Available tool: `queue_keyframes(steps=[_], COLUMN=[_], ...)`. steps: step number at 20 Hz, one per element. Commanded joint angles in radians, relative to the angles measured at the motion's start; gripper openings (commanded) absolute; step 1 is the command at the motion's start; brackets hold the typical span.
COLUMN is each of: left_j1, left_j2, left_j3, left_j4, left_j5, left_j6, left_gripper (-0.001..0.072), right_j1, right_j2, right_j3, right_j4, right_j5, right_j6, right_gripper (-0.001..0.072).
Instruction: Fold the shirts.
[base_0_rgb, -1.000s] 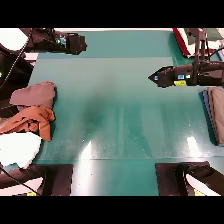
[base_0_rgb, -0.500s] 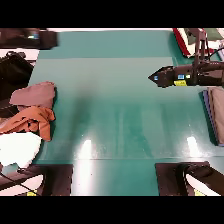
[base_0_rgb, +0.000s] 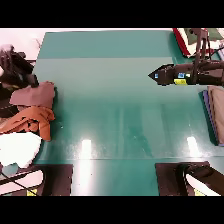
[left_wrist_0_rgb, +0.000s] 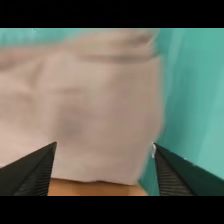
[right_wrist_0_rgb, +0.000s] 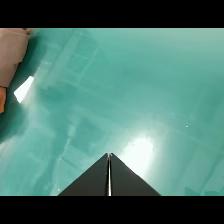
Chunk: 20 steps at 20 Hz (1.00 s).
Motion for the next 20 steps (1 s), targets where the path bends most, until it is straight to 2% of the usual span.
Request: queue_keyframes(steps=[1, 4, 5, 6, 7, 8, 11, 14, 17, 20], left_j1=[0.027, 0.027, 0.027, 0.027, 0.027, 0.027, 0.015, -0.065, -0.232, -0.441], left_j2=[-0.101, -0.124, -0.119, -0.111, -0.095, -0.077, 0.04, 0.195, 0.299, 0.309], left_j3=[-0.109, -0.105, -0.095, -0.08, -0.062, -0.037, 0.094, 0.293, 0.465, 0.534], left_j4=[0.014, 0.014, 0.014, 0.014, 0.014, 0.014, -0.006, -0.019, -0.019, -0.019], left_j5=[0.113, 0.13, 0.12, 0.106, 0.104, 0.101, 0.099, 0.029, -0.023, -0.069], left_j6=[-0.001, -0.004, -0.004, -0.001, -0.001, -0.001, 0.001, 0.071, 0.097, 0.113], left_gripper=[0.0705, 0.0703, 0.0603, 0.0334, 0.0166, 0.0039, 0.0024, 0.0023, 0.0023, 0.0022], right_j1=[0.001, 0.001, 0.001, 0.001, 0.001, 0.001, 0.001, 0.002, 0.001, 0.001], right_j2=[0.0, 0.0, 0.0, 0.0, 0.001, 0.001, 0.0, 0.001, 0.001, 0.001], right_j3=[0.0, 0.0, 0.0, 0.0, 0.0, 0.001, 0.021, 0.135, 0.253, 0.34], right_j4=[0.0, 0.0, 0.0, 0.001, 0.002, 0.002, 0.002, 0.002, -0.009, -0.01], right_j5=[-0.005, -0.019, -0.029, -0.042, -0.049, -0.05, -0.041, -0.035, -0.037, -0.035], right_j6=[0.0, 0.0, 0.0, 0.0, 0.0, 0.0, 0.002, 0.041, 0.04, 0.033], right_gripper=[0.0016, 0.0016, 0.0016, 0.0016, 0.0016, 0.0016, 0.0016, 0.0016, 0.0016, 0.0016])
